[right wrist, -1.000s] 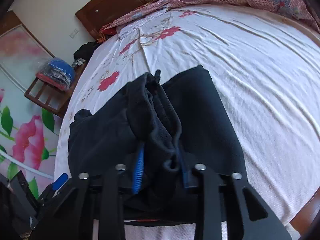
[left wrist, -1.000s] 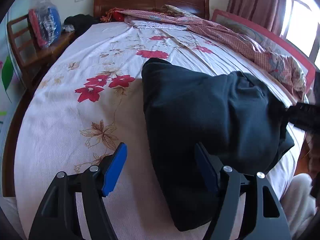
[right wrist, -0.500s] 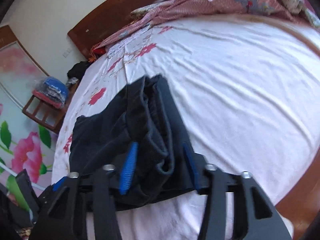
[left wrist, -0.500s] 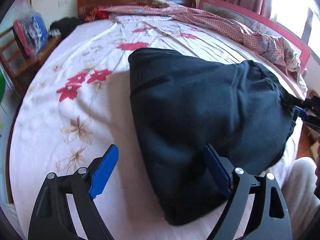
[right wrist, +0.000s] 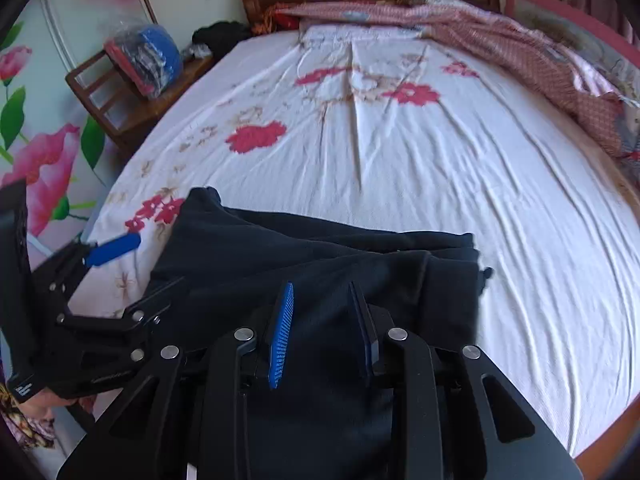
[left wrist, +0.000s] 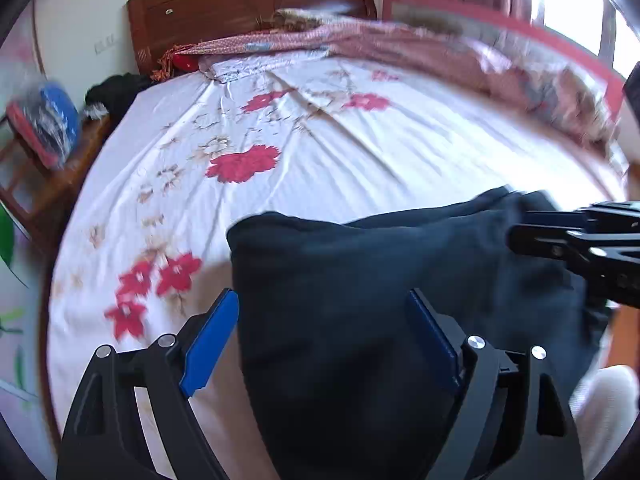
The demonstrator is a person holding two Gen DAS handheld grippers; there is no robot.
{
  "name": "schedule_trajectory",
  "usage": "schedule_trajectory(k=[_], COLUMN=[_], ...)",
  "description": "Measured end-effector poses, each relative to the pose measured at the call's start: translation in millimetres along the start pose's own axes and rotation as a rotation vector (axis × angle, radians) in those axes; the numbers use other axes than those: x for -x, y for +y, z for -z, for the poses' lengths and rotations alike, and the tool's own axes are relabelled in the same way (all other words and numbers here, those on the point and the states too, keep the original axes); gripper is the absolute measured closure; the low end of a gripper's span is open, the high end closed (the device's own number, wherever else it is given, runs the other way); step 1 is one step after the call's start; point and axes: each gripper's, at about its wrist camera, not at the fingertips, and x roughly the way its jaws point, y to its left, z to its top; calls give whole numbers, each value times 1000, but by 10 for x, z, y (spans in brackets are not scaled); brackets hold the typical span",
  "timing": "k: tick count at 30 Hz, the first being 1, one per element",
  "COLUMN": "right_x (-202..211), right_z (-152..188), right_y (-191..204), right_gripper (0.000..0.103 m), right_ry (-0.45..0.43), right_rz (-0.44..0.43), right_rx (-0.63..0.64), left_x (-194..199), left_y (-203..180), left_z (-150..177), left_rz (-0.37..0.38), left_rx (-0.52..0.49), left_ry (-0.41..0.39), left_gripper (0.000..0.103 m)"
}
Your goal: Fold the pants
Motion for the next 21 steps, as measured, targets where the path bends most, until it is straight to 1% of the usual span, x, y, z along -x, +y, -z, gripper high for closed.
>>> schedule_trajectory(k=[1,2,3,4,5,6,8,9,11,13,15,17,19,21], right_x=[-55,-137,-190,-244,-286,-308,-373,-389,-390,-375,-291,-158,-55,61], right_z=[5,18,48,85,121,167,288,319,315,354,398,428,483,570], right_y=[-51,-118,-168,-253,-295,-336,-422,-420,-338,-255,-269,-348,-381,-377], right_gripper=[75,75,80,89,101,103,103,103,103,103,103,102,101,101], right_ry=[12,31,42,47,43,35,-17,-43,-74,-114,-147,-142,-132,-143], right_rz=[3,22,22,17,43,89,71,82,128,165,128,51,30,37], right_rx=[-10,-22,-33,-49,-49,-44,-77,-79,-42,15,36,-13,-56,-59], left_x=[-122,-259,-355,-429,-448,-479,-562,-609,-653,-595,-481,-367,-279,-183], left_y=[-3,1,17,30,37,47,111,149,174,219,304,396,482,539], left_z=[-34,-50,-56,-51,-44,-41,-46,-43,-21,9,83,196,358,567], left_rz=[-38,-61,-62,-59,-66,-87,-75,-73,-63,-23,15,32,77,118], left_rx=[-17,-29,-32,-27,-19,-6,49,71,80,94,117,157,194,227], left_ry=[29,64,84,84,69,48,58,55,45,23,14,18,35,45], left_gripper=[22,23,22,19,15,10,6,2,2,2,2,2,2,2])
